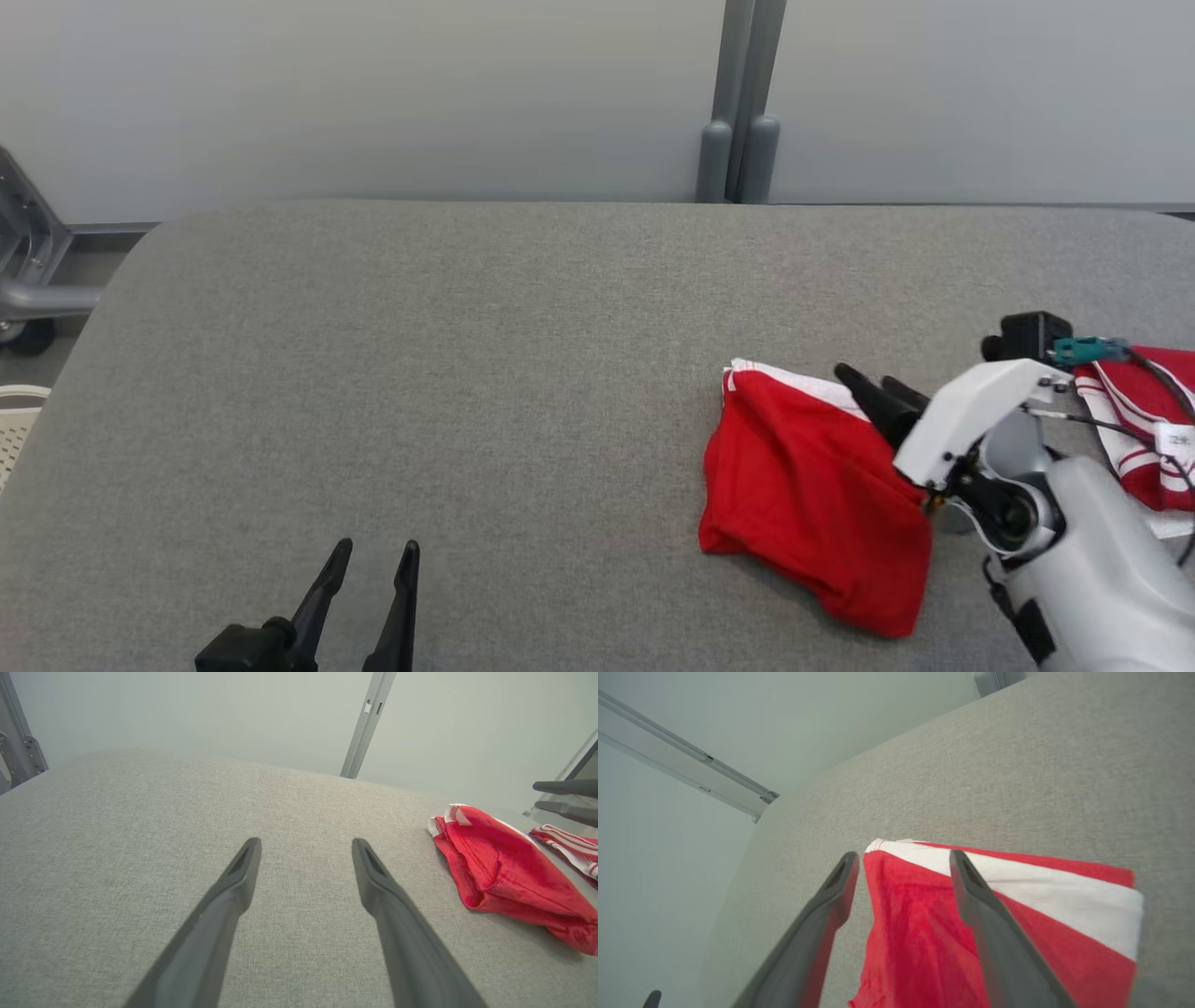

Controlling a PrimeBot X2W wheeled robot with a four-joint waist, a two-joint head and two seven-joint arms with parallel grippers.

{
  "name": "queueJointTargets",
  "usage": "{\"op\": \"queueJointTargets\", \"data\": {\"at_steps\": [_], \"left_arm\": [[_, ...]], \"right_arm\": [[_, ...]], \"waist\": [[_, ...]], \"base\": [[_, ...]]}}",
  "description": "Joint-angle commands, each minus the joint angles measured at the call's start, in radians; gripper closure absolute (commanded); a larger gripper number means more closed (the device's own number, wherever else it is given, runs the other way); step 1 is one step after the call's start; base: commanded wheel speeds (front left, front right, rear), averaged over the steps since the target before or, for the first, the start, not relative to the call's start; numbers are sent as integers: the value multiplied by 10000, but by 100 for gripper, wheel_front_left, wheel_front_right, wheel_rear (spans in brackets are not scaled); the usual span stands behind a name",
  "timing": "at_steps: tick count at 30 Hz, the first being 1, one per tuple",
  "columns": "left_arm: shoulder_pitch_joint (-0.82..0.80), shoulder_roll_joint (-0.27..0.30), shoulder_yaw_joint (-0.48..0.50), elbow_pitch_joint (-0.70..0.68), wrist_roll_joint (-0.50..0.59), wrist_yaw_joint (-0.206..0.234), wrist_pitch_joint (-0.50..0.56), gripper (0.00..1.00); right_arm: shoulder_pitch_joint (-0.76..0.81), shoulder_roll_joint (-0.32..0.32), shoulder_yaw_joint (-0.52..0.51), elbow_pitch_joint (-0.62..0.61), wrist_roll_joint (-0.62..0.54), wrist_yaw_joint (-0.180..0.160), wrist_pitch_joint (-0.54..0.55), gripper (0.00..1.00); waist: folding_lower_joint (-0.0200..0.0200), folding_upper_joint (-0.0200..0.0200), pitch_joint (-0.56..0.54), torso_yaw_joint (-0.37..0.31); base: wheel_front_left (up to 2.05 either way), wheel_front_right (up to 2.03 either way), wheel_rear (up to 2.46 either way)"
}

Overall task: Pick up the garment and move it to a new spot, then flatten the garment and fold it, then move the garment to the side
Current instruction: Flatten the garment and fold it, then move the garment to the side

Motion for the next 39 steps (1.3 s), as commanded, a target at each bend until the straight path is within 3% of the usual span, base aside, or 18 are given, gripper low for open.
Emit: {"op": "queueJointTargets", "data": {"at_steps": [1,5,12,19,23,24,25,33,39], "left_arm": [[25,-30,77,-59,43,7,-26,0],[-334,-176,77,-197,123,-4,-25,0],[-697,-310,-3,-161,146,-22,-25,0],[-994,-292,-187,-89,49,-27,-26,0],[-1080,-338,-234,-3,11,-28,-25,0],[-1098,-348,-241,3,5,-28,-26,0],[-1101,-351,-261,23,-1,-28,-25,0],[-740,-457,-114,69,-42,-29,-27,0],[-755,-676,-50,-18,-50,-30,-25,0]], "right_arm": [[311,-91,-163,-288,-187,4,200,0],[1743,-418,-1831,-2124,-1179,4,1596,0],[3125,402,-3455,-3826,-2151,4,3436,0],[2727,986,-3999,-3567,-2168,5,4168,0],[2200,1032,-3803,-2930,-2167,5,3918,0],[2072,1036,-3704,-2778,-2134,5,3788,11],[1982,1038,-3582,-2638,-2103,4,3706,100],[1218,978,-2596,-3229,-1897,4,3956,100],[682,276,-1869,-4552,-1687,4,5154,100]], "waist": [[0,110,325,-247],[0,110,924,-376],[0,110,1455,-327],[0,110,1610,-83],[0,110,1579,121],[0,110,1564,172],[0,110,1529,226],[0,110,1185,275],[0,110,1091,105]], "base": [[0,0,0],[0,0,0],[0,0,0],[0,0,0],[0,0,0],[0,0,0],[0,0,0],[0,0,0],[0,0,0]]}}
